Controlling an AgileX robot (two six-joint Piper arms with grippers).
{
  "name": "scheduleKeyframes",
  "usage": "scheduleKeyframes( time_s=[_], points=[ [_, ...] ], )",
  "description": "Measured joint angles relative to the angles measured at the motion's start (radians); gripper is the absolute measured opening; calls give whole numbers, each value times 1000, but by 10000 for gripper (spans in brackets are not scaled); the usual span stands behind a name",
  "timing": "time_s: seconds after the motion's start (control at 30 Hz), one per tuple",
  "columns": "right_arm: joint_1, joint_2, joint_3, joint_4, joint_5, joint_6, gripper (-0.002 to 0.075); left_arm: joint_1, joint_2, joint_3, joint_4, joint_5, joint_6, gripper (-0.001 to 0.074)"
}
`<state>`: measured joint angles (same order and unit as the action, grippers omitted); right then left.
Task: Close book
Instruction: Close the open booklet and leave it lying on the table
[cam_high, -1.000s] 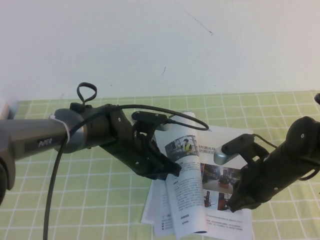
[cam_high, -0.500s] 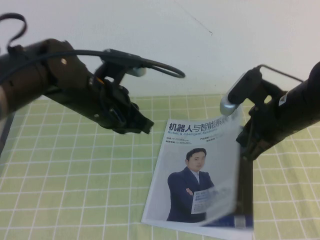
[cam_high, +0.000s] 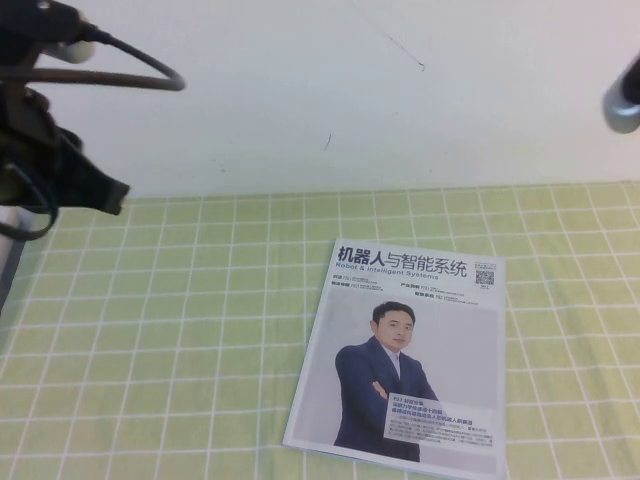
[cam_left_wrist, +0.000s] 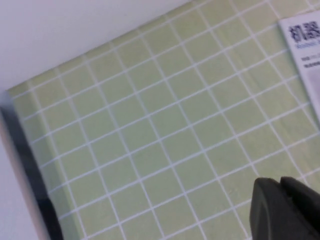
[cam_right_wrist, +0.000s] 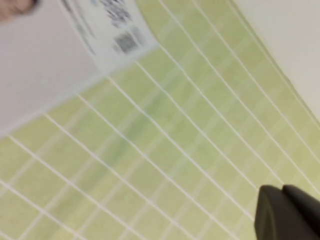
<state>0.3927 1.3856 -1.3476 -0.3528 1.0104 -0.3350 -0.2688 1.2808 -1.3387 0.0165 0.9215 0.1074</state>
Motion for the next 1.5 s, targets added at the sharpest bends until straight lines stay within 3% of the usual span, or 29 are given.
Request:
scheduleKeyframes(
  time_s=[0.13, 0.33, 0.5, 0.77, 1.0, 1.5],
  points=[
    [0, -111, 5, -29, 53, 62, -3, 6, -140, 114, 41, -76, -69, -4],
    [0, -340, 142, -29, -19, 121, -3, 6, -427, 445, -17, -304, -89, -4],
    [0, -538, 351, -52, -89, 174, -3, 6, -668, 731, -37, -462, -95, -4],
    [0, -912, 693, -85, -207, 363, -3, 6, -911, 1042, -79, -712, -95, -4],
    [0, -1171, 901, -39, -251, 480, -3, 6, -977, 1153, -83, -888, -97, -4],
    [0, -1265, 956, 65, -243, 490, -3, 6, -977, 1151, -83, -803, -97, -4]
  ],
)
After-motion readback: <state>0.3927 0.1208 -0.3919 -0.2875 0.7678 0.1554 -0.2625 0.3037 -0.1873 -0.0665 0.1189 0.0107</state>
